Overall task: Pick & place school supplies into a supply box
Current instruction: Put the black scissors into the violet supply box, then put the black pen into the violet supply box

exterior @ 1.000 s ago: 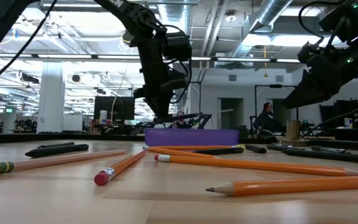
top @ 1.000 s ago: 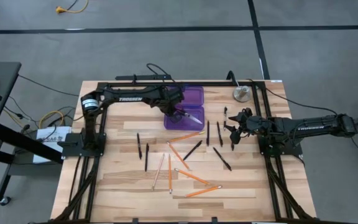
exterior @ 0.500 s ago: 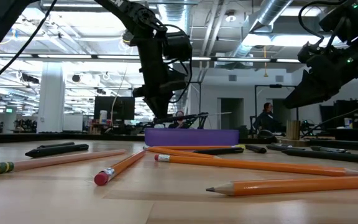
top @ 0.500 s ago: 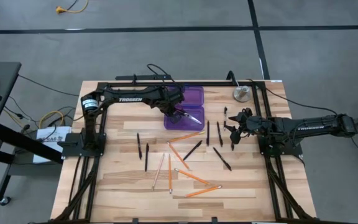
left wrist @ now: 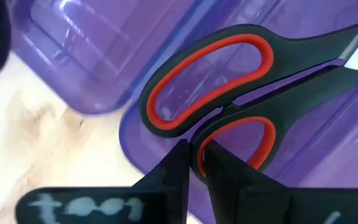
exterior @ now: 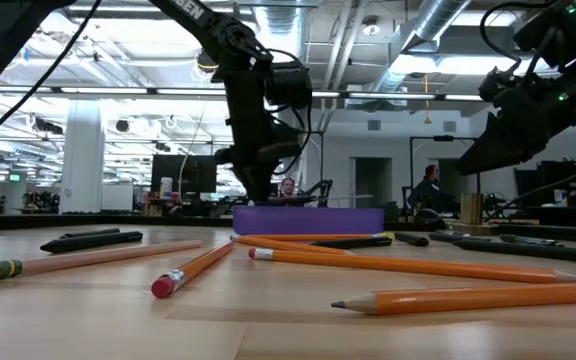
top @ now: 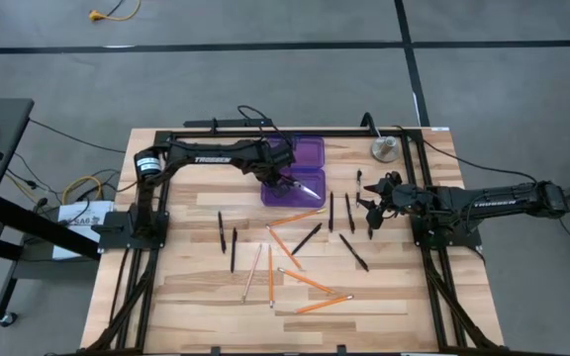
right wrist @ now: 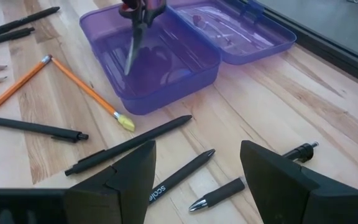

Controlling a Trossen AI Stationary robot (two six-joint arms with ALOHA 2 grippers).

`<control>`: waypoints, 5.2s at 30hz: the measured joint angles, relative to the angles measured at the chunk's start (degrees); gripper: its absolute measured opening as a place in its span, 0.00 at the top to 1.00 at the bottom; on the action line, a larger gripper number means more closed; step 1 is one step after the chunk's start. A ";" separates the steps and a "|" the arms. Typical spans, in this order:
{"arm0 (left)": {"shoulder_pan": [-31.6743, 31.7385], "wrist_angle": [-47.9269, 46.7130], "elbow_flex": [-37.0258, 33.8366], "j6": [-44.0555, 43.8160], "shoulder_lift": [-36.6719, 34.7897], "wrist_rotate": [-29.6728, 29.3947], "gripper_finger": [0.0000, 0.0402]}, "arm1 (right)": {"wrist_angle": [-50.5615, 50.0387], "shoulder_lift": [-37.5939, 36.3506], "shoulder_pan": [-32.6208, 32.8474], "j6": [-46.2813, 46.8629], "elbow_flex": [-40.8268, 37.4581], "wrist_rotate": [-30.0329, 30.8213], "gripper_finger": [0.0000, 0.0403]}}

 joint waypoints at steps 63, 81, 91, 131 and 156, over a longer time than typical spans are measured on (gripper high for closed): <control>-0.01 0.01 0.00 -0.01 0.10 1.56 0.92 | -0.81 0.00 0.00 0.03 0.00 -0.02 0.43; 0.00 0.48 0.00 -0.04 0.07 1.43 0.64 | -0.81 -0.01 0.00 0.04 0.00 -0.04 0.43; -1.55 -5.97 9.36 4.97 -0.21 1.10 0.64 | -0.79 -0.01 0.00 0.02 0.00 -0.02 0.43; -22.39 -18.88 -32.56 -50.92 -43.22 -1.18 0.64 | 0.39 0.00 0.00 0.00 0.00 -3.91 0.43; -23.89 -5.84 -41.90 -76.53 -43.08 -1.95 0.66 | -1.29 0.01 0.00 -0.04 0.00 -4.42 0.43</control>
